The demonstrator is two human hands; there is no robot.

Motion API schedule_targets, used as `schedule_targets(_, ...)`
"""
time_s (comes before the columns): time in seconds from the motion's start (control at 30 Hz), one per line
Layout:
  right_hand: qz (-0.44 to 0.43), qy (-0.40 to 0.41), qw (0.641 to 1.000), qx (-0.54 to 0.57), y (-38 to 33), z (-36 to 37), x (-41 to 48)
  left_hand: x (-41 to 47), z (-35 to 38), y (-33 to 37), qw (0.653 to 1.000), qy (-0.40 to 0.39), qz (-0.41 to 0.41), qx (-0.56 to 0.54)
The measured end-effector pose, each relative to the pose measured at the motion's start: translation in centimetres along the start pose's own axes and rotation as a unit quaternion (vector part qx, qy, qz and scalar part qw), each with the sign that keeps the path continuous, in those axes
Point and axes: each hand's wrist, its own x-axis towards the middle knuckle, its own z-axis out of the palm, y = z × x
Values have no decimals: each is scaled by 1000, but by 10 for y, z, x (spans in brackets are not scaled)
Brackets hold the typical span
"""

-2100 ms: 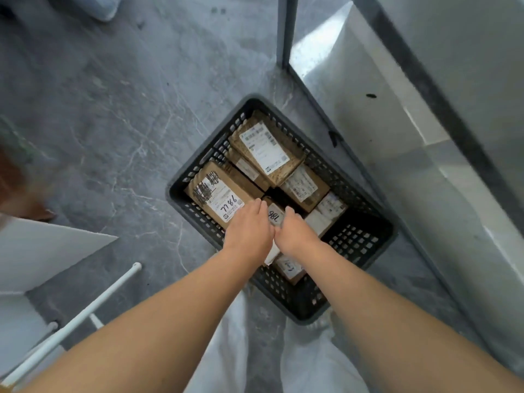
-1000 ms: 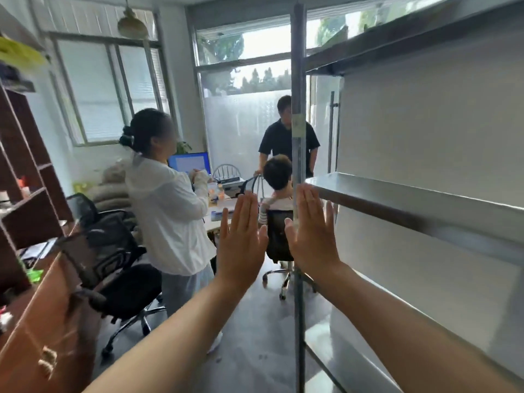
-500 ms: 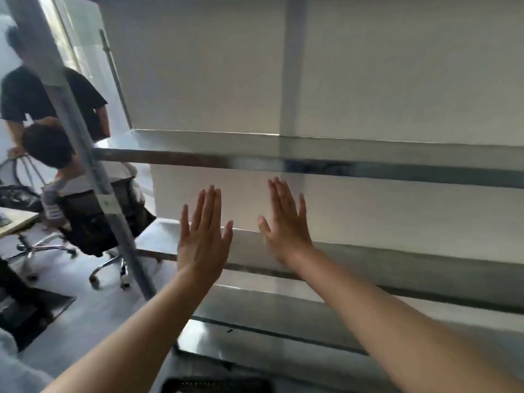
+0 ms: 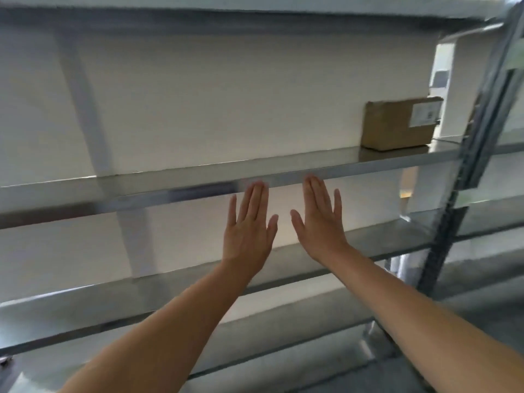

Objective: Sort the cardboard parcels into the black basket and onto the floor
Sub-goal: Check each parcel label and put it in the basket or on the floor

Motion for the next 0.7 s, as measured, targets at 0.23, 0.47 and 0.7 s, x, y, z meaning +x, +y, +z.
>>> schedule_targets(0.23,112,34,991,-59,188,-68,-57,48,60,210,991,-2,103,-81)
schedule_targets(0.47,267,18,950,-159,326,-131,-151,37,98,352,957,-48,221,-179)
schedule_targets(0.7,388,-9,903,-185,396,-138,-215,34,152,438,925,-102,271,-245)
